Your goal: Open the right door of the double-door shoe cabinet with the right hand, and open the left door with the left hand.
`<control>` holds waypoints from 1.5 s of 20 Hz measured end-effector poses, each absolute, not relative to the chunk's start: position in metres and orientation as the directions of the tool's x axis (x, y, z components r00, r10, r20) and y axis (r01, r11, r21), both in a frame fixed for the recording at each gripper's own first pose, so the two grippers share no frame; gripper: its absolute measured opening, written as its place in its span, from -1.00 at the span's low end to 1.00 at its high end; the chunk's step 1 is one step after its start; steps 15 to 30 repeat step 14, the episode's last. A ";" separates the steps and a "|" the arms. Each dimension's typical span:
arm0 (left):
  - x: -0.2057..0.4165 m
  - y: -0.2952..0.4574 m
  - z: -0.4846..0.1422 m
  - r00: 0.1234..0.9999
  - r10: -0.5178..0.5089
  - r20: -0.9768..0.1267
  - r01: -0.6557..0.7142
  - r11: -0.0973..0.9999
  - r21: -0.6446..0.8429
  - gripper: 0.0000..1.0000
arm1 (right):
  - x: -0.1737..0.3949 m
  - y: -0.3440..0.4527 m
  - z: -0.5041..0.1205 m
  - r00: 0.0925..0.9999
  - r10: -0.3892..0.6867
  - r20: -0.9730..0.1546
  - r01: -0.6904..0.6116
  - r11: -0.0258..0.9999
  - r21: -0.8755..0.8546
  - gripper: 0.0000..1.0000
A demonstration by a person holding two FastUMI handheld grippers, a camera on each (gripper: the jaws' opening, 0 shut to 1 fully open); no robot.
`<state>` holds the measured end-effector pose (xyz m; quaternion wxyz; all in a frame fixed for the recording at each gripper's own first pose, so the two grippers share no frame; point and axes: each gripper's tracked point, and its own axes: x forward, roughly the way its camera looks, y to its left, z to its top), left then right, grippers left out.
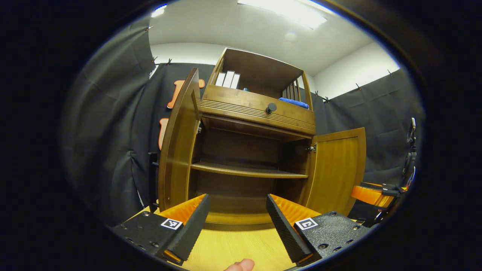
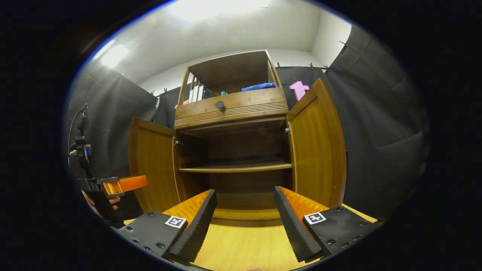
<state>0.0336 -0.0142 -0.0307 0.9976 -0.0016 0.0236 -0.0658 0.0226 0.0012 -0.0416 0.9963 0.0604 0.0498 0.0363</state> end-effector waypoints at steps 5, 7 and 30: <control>0.034 -0.015 -0.031 0.990 -0.131 -0.050 0.130 0.991 -0.007 0.88 | 0.021 0.001 -0.039 0.993 0.080 -0.087 -0.068 0.989 0.133 0.80; 0.034 -0.015 -0.032 0.990 -0.132 -0.054 0.131 0.991 -0.010 0.88 | 0.020 0.000 -0.039 0.993 0.082 -0.085 -0.070 0.988 0.138 0.80; 0.032 -0.015 -0.034 0.989 -0.135 -0.062 0.134 0.991 -0.021 0.80 | 0.017 -0.003 -0.039 0.994 0.078 -0.081 -0.065 0.986 0.154 0.97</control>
